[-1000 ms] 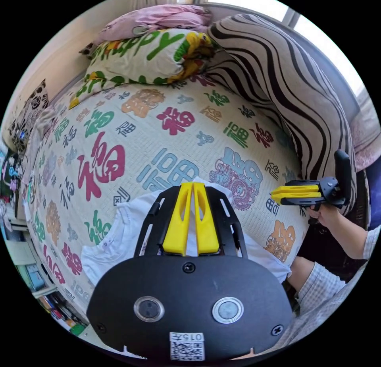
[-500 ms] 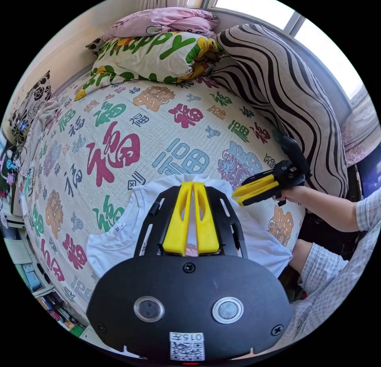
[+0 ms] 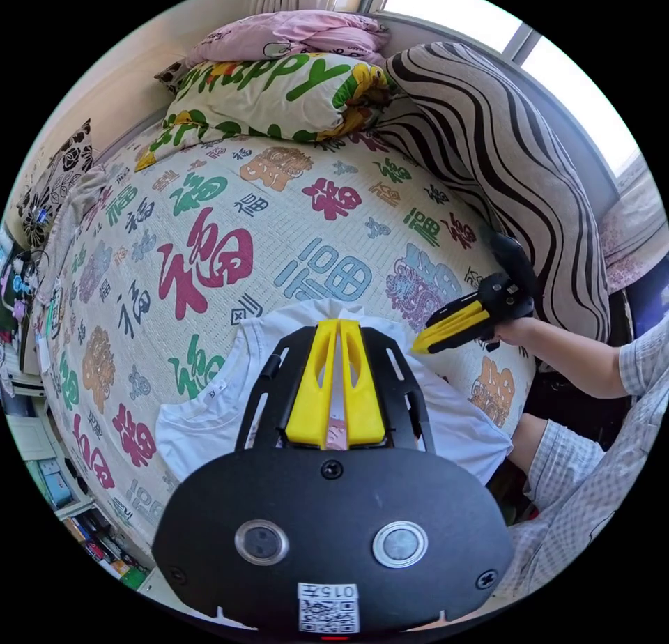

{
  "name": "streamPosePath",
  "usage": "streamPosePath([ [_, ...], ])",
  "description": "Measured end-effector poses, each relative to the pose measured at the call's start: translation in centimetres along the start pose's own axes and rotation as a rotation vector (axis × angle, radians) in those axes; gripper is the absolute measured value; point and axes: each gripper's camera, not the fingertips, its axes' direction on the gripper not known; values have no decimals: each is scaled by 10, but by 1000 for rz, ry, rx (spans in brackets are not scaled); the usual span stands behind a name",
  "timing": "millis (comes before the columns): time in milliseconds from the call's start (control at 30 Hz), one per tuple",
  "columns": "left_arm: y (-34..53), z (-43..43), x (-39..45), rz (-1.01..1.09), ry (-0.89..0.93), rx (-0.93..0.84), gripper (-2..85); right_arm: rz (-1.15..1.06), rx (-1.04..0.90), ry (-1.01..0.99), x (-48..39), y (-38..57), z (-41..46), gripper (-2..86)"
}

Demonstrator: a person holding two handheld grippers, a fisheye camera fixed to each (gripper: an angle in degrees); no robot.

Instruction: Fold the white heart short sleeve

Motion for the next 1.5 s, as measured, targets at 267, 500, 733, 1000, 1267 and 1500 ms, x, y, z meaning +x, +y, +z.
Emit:
streamPosePath([
  [267,-62,51,12,2,180,126,-2,178,75,169,12,28,-61,-10],
  [500,-88,153,47,119,145,-73,0,319,0,212,24,32,-23,-10],
  [733,-48,123,15,99,145,36,13,425,4,200,23,18,2,-10],
  [1000,127,33,-53,-157,120,139,19,433,52,172,-12,-18,21,-9],
  [1267,397,-40,-142,-759,-76,44,35,178,-31,71,-128,-129,82,-7],
  [1500,575,-92,-247,-1071,-173,182,76,-87,-133,21,-276,-267,201,26],
])
